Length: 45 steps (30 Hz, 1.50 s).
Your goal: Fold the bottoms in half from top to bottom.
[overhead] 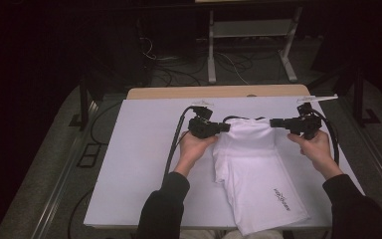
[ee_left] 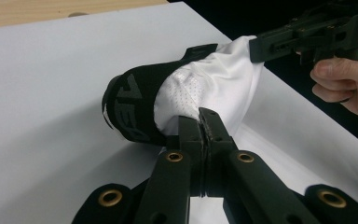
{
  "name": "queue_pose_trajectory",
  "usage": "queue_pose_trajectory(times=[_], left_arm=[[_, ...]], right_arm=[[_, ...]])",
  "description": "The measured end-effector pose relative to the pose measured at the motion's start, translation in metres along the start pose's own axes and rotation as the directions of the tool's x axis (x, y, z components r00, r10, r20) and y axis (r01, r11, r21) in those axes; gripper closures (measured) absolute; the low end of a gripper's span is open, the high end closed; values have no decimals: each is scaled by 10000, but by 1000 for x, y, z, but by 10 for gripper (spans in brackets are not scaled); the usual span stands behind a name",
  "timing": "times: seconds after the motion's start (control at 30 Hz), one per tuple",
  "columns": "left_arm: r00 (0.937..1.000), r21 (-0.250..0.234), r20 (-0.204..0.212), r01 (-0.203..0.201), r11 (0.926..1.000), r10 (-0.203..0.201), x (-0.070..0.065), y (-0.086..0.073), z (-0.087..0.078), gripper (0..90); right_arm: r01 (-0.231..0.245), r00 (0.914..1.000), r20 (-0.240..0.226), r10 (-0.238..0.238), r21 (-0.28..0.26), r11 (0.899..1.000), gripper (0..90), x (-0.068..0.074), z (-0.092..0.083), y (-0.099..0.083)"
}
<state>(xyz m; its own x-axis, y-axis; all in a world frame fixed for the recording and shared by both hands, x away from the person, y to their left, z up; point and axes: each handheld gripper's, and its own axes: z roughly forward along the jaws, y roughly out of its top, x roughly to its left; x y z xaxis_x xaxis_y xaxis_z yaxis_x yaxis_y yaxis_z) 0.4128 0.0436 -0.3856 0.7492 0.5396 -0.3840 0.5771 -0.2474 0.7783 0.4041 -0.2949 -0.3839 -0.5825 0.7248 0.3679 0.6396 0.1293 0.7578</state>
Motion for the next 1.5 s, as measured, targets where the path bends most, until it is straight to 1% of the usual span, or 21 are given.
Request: queue_pose_trajectory(times=[0.1, 0.27, 0.47, 0.67, 0.77, 0.8, 0.93, 1.0, 1.1, 1.23, 1.27, 1.4, 1.5], left_arm=[[10000, 23, 35, -29, 10000, 29, -3, -2, -3, 881], [9998, -37, 184, 55, 10000, -54, -9, -6, -5, 881], [9988, -33, 470, 164, 9999, -162, -15, -10, -4, 881], [9970, 7, 764, 111, 9999, -111, -23, -15, -7, 881], [9947, -26, 1009, 207, 9998, -204, -28, -18, -10, 881], [9936, 6, 1113, 200, 9998, -199, -30, -19, -11, 881], [9874, 101, 1470, 578, 9983, -586, -36, -25, -13, 881], [9820, 142, 1733, 738, 9972, -751, -40, -28, -14, 881], [9752, 146, 2012, 910, 9957, -921, -44, -32, -16, 881], [9685, 99, 2289, 981, 9951, -977, -50, -38, -19, 881], [9665, 94, 2388, 947, 9955, -941, -51, -39, -20, 881], [9607, -108, 2610, 1012, 9948, -949, -56, -46, -22, 881], [9548, -106, 2799, 1073, 9942, -1001, -59, -55, -20, 881]], right_arm=[[-44, 9999, -108, 44, -65, 10000, 886, 1, -3, -3], [50, 9999, -129, -51, -43, 10000, 886, 5, -8, -9], [49, 9999, -127, -48, 25, 10000, 886, 5, -13, -17], [-1, 9998, -221, 1, 2, 10000, 886, 7, -19, -25], [60, 9996, -262, -60, 3, 10000, 886, 9, -22, -29], [81, 9995, -317, -81, -6, 10000, 886, 10, -23, -30], [119, 9991, -410, -115, 78, 9999, 886, 12, -28, -34], [109, 9989, -466, -105, 86, 9999, 886, 14, -30, -36], [147, 9986, -517, -139, 154, 9998, 886, 16, -33, -40], [229, 9980, -594, -211, 301, 9993, 886, 19, -36, -45], [256, 9978, -627, -234, 337, 9991, 886, 20, -37, -47], [306, 9972, -688, -278, 413, 9987, 886, 23, -38, -51], [373, 9970, -700, -337, 505, 9980, 886, 25, -39, -54]])
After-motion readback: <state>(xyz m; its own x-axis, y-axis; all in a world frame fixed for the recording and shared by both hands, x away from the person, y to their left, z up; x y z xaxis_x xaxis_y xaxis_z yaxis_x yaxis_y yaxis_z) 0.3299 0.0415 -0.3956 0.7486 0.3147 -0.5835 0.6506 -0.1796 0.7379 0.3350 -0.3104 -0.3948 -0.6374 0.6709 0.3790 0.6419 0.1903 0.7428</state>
